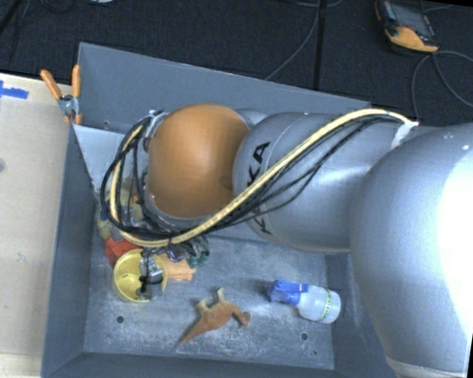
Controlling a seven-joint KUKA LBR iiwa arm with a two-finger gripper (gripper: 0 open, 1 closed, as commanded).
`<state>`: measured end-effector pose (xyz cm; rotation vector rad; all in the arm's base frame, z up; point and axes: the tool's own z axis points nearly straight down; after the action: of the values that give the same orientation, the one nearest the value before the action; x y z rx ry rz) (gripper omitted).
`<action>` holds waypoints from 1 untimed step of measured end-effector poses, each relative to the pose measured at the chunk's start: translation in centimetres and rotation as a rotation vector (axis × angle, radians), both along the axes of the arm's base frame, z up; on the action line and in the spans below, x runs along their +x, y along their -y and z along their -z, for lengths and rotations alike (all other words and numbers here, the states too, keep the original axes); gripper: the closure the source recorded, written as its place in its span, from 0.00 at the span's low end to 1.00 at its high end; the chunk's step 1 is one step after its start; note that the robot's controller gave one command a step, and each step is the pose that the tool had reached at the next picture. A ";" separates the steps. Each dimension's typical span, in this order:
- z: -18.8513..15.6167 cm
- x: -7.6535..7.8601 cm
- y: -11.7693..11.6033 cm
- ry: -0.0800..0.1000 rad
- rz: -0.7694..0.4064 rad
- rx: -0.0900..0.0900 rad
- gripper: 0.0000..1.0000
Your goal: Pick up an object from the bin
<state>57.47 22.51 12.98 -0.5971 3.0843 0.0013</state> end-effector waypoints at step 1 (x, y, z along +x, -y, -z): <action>5.8 0.3 -2.0 -0.006 -0.449 0.001 1.00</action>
Offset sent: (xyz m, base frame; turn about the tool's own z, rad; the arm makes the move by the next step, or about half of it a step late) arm 0.0000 0.0000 0.0000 0.0000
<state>57.78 24.53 7.14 -1.2706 2.8800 0.0047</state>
